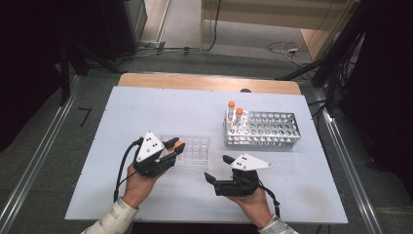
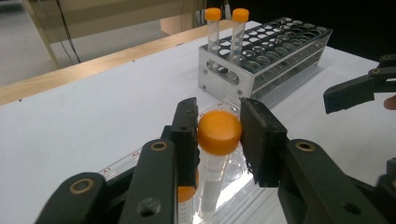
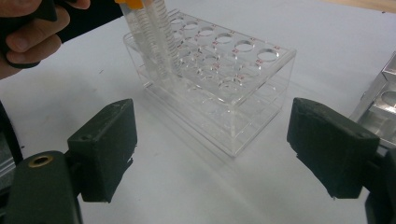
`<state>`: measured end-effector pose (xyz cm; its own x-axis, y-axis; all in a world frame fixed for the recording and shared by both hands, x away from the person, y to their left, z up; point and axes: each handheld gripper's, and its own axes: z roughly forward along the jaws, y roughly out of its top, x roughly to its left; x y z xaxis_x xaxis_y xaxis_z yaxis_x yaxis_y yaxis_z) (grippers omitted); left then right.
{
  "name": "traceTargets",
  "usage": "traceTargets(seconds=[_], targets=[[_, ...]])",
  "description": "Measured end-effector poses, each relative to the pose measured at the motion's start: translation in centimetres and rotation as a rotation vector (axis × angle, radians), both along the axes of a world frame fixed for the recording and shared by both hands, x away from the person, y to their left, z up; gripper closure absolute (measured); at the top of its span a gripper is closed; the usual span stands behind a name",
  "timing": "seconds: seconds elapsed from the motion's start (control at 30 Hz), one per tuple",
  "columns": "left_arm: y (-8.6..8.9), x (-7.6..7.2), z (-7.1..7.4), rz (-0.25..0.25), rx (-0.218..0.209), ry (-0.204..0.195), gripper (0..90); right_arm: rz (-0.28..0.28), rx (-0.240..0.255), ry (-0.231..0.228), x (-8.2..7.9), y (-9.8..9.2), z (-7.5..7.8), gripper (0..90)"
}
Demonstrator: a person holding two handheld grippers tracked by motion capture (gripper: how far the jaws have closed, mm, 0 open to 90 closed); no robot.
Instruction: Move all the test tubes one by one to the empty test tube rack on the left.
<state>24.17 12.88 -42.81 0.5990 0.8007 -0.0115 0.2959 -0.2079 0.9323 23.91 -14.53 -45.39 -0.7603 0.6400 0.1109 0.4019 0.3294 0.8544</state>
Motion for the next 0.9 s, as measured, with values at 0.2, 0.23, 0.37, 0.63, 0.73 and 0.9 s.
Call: traceTargets(seconds=[0.2, 0.23, 0.37, 0.63, 0.73, 0.9], targets=[[0.0, 0.0, 0.1, 0.007, -0.007, -0.006, 60.3, 0.0, 0.0, 0.001, 0.0, 0.0, 0.0, 14.6], [0.1, 0.0, 0.1, 0.008, -0.009, -0.006, 59.0, -0.001, 0.001, 0.001, 0.0, 0.0, 0.0, 14.6], [0.0, -0.1, 0.1, 0.004, -0.023, -0.003, 50.7, -0.004, 0.003, -0.002, 0.1, -0.1, 0.1, 14.6], [0.0, 0.0, 0.3, 0.028, -0.044, 0.017, 26.2, -0.028, 0.004, -0.002, 0.3, -0.5, 0.3, 14.6], [0.1, 0.1, 0.3, 0.034, -0.051, 0.026, 20.4, -0.052, 0.009, 0.005, 0.8, -1.0, 0.4, 14.8], [0.2, 0.2, 0.3, 0.044, -0.058, 0.029, 18.2, -0.104, 0.001, -0.033, 1.6, -1.9, 1.0, 16.6]])
